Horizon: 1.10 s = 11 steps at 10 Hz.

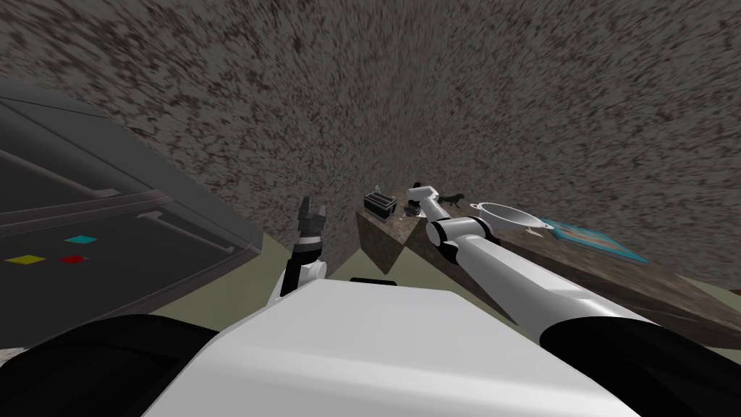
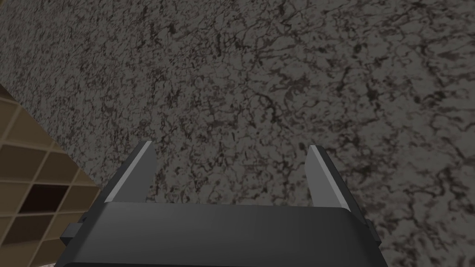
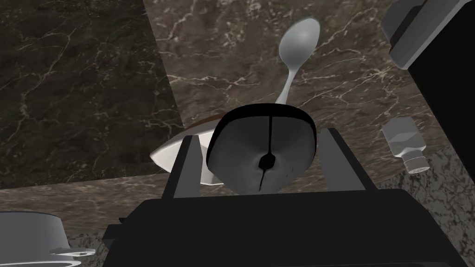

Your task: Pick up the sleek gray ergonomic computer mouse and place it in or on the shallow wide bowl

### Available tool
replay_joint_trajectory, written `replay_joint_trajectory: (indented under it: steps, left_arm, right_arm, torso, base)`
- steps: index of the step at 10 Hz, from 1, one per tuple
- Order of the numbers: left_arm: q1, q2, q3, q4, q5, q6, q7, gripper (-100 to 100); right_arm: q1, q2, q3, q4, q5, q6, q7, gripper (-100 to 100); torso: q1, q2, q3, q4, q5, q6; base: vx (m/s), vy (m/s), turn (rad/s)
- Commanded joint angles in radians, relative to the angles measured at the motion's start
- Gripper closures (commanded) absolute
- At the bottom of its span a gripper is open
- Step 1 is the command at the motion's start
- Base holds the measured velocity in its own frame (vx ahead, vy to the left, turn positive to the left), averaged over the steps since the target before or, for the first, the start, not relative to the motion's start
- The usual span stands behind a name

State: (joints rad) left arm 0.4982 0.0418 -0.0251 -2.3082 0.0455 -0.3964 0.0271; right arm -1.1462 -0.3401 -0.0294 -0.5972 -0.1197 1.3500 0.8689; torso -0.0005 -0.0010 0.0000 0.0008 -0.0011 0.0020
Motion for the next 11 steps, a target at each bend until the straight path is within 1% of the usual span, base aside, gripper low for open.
replay_joint_trajectory:
  steps: [1, 2, 5, 6, 7, 9, 10, 11]
  left_arm:
    - [0.000, 0.000, 0.000, 0.000, 0.000, 0.000, 0.000, 0]
    - [0.000, 0.000, 0.000, 0.000, 0.000, 0.000, 0.000, 0]
    - [0.000, 0.000, 0.000, 0.000, 0.000, 0.000, 0.000, 0]
    - [0.000, 0.000, 0.000, 0.000, 0.000, 0.000, 0.000, 0]
    - [0.000, 0.000, 0.000, 0.000, 0.000, 0.000, 0.000, 0]
    - [0.000, 0.000, 0.000, 0.000, 0.000, 0.000, 0.000, 0]
    - [0.000, 0.000, 0.000, 0.000, 0.000, 0.000, 0.000, 0]
    - [0.000, 0.000, 0.000, 0.000, 0.000, 0.000, 0.000, 0]
  right_arm:
    - [-0.013, -0.009, 0.000, 0.030, 0.004, -0.032, 0.004, 100]
    - [-0.013, -0.009, 0.000, 0.030, 0.004, -0.032, 0.004, 100]
    - [0.002, -0.047, 0.004, 0.047, 0.025, -0.121, 0.012, 100]
    - [0.002, -0.047, 0.004, 0.047, 0.025, -0.133, 0.012, 100]
    - [0.002, -0.047, 0.004, 0.047, 0.025, -0.133, 0.012, 100]
    - [0.021, -0.072, 0.009, 0.059, 0.036, -0.198, 0.017, 100]
    - [0.021, -0.072, 0.009, 0.059, 0.036, -0.205, 0.017, 100]
    - [0.033, -0.084, 0.013, 0.064, 0.041, -0.236, 0.020, 100]
  torso:
    - [0.000, 0.000, 0.000, 0.000, 0.000, 0.000]
    - [0.000, 0.000, 0.000, 0.000, 0.000, 0.000]
    - [0.001, 0.000, 0.000, 0.000, 0.001, 0.000]
    - [0.001, -0.001, -0.001, 0.000, 0.001, 0.000]
    - [0.002, -0.001, -0.001, 0.000, 0.001, 0.000]
    - [0.002, 0.000, 0.000, 0.000, 0.001, 0.000]
    - [0.002, -0.001, 0.000, 0.000, 0.001, 0.000]
    - [0.002, -0.001, -0.001, 0.000, 0.001, -0.001]
  base:
    - [0.006, -0.008, 0.019]
    - [0.000, 0.000, 0.000]
    - [0.007, -0.001, 0.055]
    - [0.012, -0.003, 0.018]
    - [0.005, -0.001, -0.003]
    - [0.012, 0.006, 0.057]
    - [0.015, 0.001, 0.026]
    - [0.014, 0.005, 0.057]
